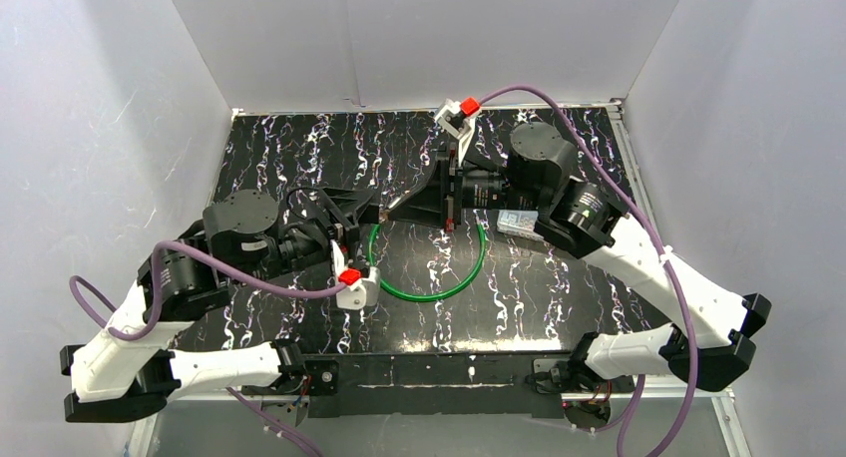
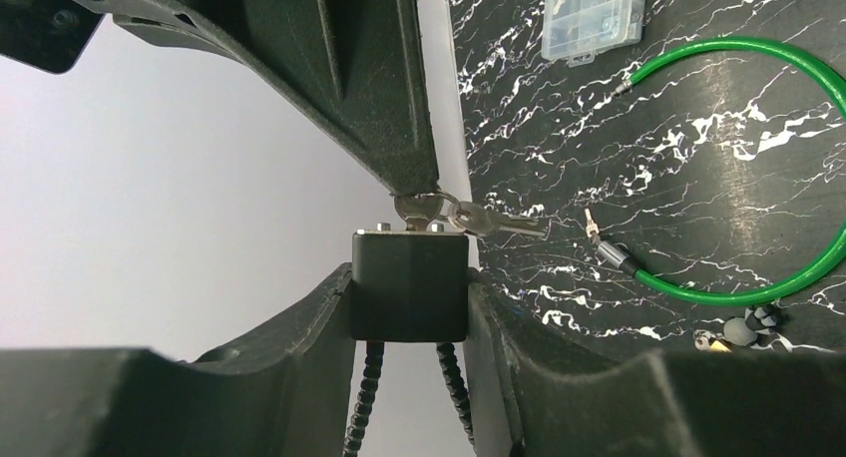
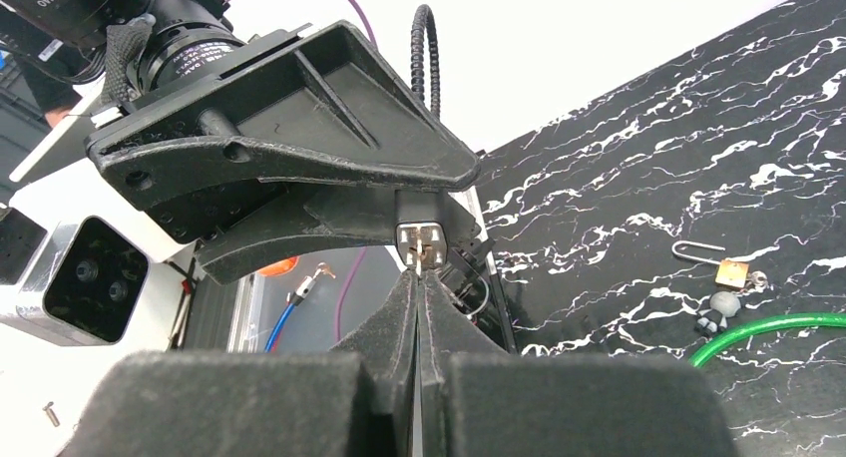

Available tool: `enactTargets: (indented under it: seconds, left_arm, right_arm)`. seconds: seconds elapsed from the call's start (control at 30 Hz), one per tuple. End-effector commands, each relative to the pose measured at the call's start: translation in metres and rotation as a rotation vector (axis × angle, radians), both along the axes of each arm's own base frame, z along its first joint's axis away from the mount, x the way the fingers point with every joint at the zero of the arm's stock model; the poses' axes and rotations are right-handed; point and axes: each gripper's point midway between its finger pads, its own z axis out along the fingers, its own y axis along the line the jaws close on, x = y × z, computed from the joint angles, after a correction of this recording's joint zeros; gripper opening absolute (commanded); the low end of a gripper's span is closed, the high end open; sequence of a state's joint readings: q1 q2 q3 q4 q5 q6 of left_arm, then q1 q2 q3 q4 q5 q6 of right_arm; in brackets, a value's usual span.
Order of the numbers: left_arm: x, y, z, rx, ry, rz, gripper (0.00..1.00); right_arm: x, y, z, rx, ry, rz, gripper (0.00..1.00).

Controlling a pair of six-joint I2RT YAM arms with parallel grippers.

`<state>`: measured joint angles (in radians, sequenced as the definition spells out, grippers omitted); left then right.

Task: Unlock with the key
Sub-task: Unlock the lock.

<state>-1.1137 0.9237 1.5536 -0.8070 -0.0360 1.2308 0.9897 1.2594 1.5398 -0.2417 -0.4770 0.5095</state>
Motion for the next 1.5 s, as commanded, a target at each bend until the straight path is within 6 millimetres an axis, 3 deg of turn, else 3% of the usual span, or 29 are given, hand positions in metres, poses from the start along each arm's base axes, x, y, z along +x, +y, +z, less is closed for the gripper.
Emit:
enactTargets:
  seconds: [0.0,0.33,0.37,0.5,0.6,0.67,0.87,1.13,1.47]
  left_arm:
    - [-0.022,-0.025,0.006,-0.034,0.031,-0.159,0.14]
    - [-0.019,-0.026,0.007,-0.005,-0.029,-0.161,0.13]
    - [-0.017,-0.024,0.007,-0.004,-0.039,-0.153,0.13]
    - [-0.012,-0.019,0.007,0.003,-0.055,-0.118,0.13]
    - [-0.009,-0.013,0.004,0.014,-0.07,-0.094,0.13]
    - [-0.009,-0.012,0.004,0.017,-0.075,-0.092,0.13]
    - [-0.008,-0.013,0.01,0.012,-0.082,-0.093,0.13]
    - [-0.008,-0.014,0.015,0.009,-0.096,-0.096,0.13]
    - [-0.012,-0.018,0.017,0.0,-0.088,-0.127,0.13]
  right_arm:
    - [-0.009,0.011,0.027,0.118,-0.049,0.04,0.01]
    - [-0.014,0.012,0.014,0.083,-0.022,0.051,0.01]
    - [-0.015,0.009,0.013,0.072,-0.029,0.047,0.07]
    - [-0.012,-0.017,0.017,0.038,-0.089,-0.03,0.45]
    - [-0.011,-0.037,0.03,0.06,-0.138,-0.084,0.54]
    - [-0.012,-0.043,0.035,0.06,-0.149,-0.096,0.54]
    - [-0.015,-0.039,0.03,0.04,-0.126,-0.069,0.4]
    - [-0.01,-0.033,0.011,0.006,-0.104,-0.074,0.41]
    - [-0.005,-0.023,0.009,0.001,-0.107,-0.066,0.41]
